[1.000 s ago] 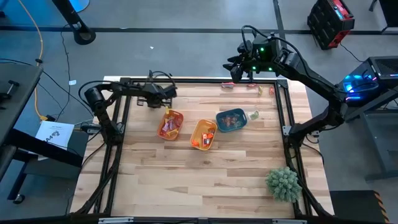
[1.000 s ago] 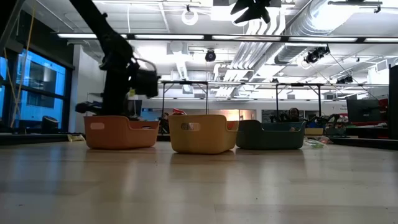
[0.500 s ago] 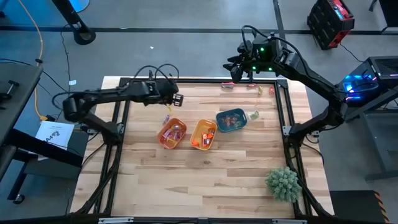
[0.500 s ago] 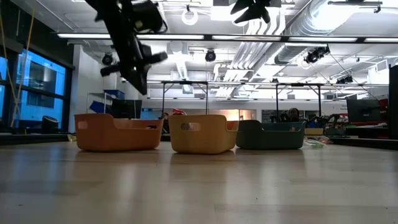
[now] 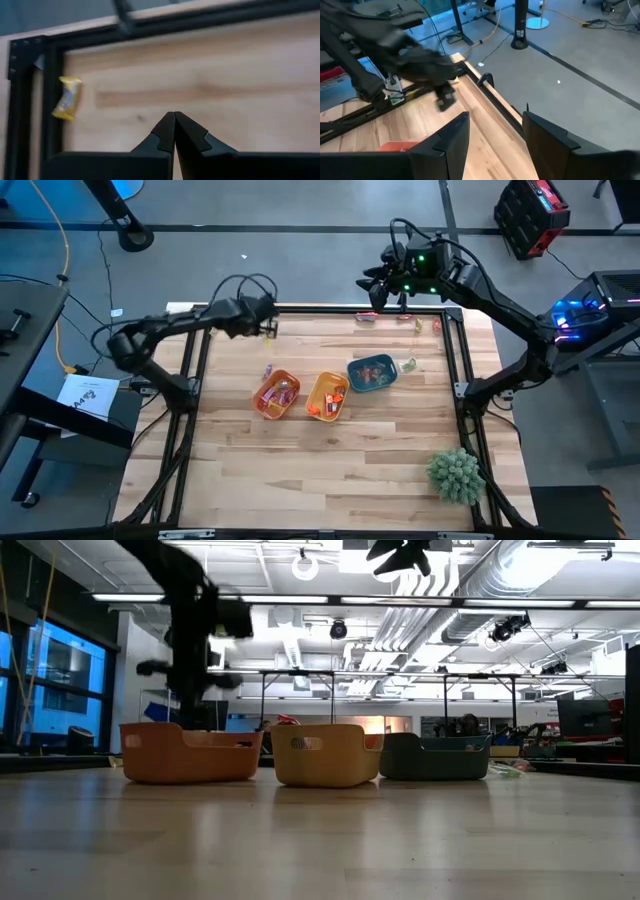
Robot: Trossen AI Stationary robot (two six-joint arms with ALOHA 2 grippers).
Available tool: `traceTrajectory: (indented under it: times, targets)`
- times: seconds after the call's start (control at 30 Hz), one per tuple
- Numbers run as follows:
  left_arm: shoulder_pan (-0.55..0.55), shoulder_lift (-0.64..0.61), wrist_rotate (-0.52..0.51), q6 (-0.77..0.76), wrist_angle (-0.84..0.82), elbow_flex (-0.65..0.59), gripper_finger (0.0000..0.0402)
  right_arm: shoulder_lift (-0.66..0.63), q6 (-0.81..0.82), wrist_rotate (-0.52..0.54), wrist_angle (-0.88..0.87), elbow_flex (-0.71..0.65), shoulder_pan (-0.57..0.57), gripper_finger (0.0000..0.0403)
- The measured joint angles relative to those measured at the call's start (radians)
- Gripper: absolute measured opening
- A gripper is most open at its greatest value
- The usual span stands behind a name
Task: Sort candy
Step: Put the yellow candy into the orange bin
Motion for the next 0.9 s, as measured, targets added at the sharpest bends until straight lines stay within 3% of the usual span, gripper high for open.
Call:
traceTrajectory:
  times: [0.1,0.27,0.4,0.9]
  targets:
    - [0.133,0.072,-0.009,-0.05,0.034,0.0,0.0001,0.006,0.006,-0.004,0.007,0.0,0.0,0.0178]
    - [0.286,0.125,0.014,-0.577,0.006,-0.001,0.0001,0.007,0.015,-0.005,-0.035,0.0,0.001,0.0178]
    - [0.316,0.145,-0.051,-0.802,-0.025,-0.001,0.0001,0.007,0.015,-0.005,-0.078,0.0,0.001,0.0178]
    - [0.45,0.306,-0.102,-0.936,-0.038,0.017,0.0,0.007,0.024,-0.007,-0.115,0.0,0.002,0.0178]
